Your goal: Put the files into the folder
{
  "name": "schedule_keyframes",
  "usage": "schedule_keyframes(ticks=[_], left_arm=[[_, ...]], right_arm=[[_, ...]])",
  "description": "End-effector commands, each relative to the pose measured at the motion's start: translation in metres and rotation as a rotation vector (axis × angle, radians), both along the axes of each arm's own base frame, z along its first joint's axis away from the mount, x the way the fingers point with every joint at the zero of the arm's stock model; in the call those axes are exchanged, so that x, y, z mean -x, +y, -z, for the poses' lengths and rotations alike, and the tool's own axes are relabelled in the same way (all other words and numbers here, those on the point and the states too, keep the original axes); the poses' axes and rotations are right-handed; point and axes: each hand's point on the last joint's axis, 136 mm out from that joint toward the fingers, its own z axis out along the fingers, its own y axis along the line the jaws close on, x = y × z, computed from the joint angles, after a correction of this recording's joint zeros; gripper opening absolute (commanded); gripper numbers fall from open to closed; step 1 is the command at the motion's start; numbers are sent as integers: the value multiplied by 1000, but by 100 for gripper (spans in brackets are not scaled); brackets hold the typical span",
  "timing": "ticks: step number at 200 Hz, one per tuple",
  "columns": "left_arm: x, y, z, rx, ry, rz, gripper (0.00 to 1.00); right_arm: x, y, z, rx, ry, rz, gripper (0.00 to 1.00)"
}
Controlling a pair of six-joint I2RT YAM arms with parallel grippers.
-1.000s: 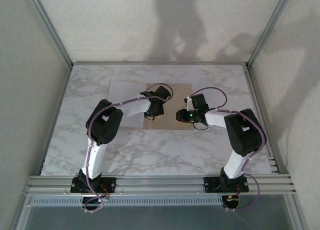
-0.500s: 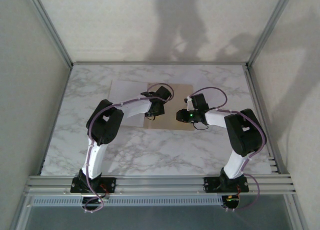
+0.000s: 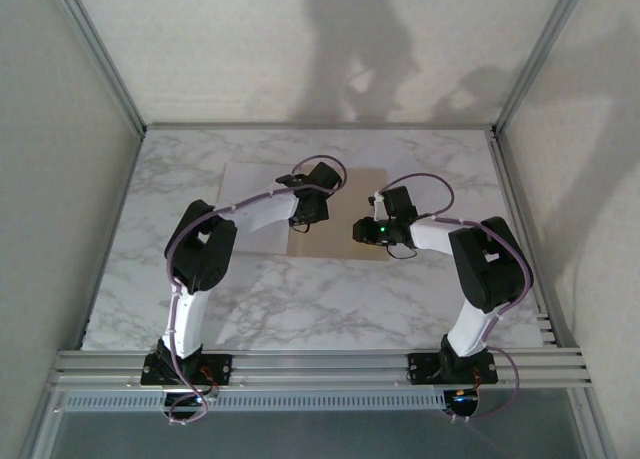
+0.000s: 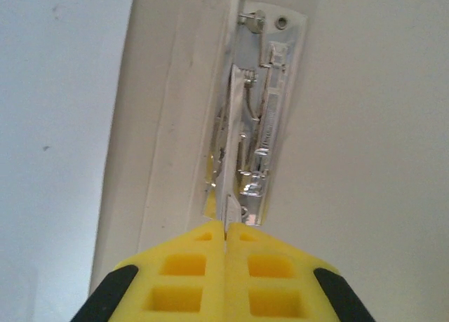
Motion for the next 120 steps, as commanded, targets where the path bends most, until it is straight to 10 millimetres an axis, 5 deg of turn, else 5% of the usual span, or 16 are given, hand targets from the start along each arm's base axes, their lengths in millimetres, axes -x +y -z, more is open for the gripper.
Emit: schedule_keyframes(ticks=[1, 39, 70, 120], left_arm=[[5, 15, -5, -48, 44, 3, 4], [-12, 20, -38, -67, -14, 17, 8], [-23, 27, -61, -62, -55, 10, 37], [-22, 24, -85, -22, -93, 26, 35]], right_arm=[[23, -8, 24, 51, 114, -20, 36], [24, -7, 22, 52, 112, -27, 36], [23, -7, 20, 53, 107, -29, 35], [22, -8, 16, 56, 101, -28, 35]])
